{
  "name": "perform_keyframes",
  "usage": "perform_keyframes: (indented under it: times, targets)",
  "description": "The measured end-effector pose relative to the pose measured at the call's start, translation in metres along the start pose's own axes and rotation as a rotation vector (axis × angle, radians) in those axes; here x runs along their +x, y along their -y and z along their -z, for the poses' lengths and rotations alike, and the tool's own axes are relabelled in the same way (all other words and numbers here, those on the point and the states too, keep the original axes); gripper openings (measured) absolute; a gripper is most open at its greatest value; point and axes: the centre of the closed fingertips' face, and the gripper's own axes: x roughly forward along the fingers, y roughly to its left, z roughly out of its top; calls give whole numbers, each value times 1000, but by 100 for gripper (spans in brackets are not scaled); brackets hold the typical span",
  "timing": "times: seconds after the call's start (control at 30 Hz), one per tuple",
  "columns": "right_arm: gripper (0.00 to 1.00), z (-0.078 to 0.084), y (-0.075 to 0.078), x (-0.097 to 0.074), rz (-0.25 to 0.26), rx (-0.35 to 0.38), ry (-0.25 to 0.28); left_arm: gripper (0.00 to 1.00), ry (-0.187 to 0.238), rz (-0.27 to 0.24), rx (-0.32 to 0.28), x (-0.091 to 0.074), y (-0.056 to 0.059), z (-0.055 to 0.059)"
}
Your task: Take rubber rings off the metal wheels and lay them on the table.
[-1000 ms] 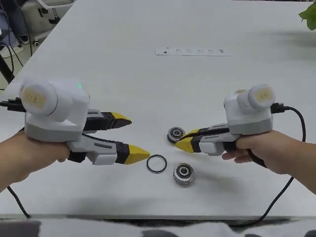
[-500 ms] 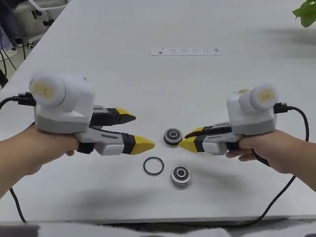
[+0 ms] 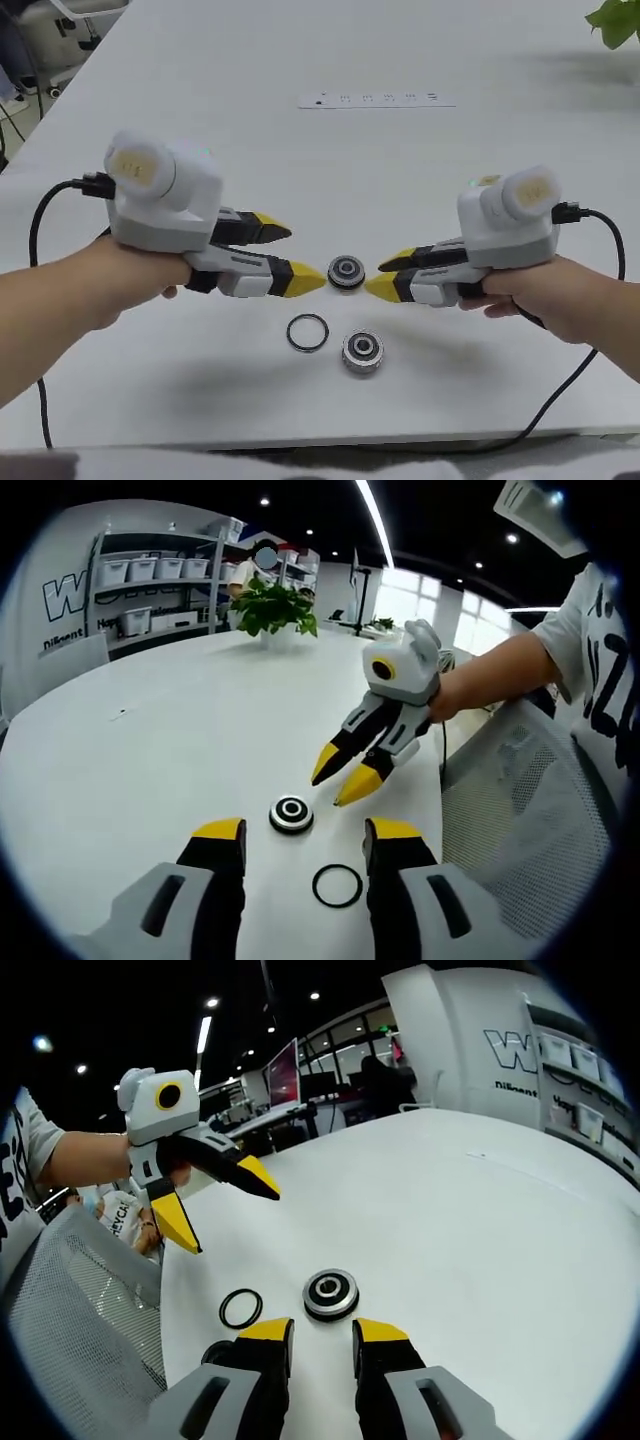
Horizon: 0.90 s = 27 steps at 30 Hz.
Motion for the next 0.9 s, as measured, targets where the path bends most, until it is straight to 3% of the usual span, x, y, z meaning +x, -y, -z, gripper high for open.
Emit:
perform_keyframes:
  times: [0.23,0.43,0.9]
  targets:
    - [22,2,1,1,-2,-2,-5,43,-18,4,-17,11,-7,3]
    - [22,6,2,2,-3,0,-11,41,-47,9,2,22,-10,6]
    - [21,8,4,1,1,2,-11,33,-75,27,8,45,-5,11]
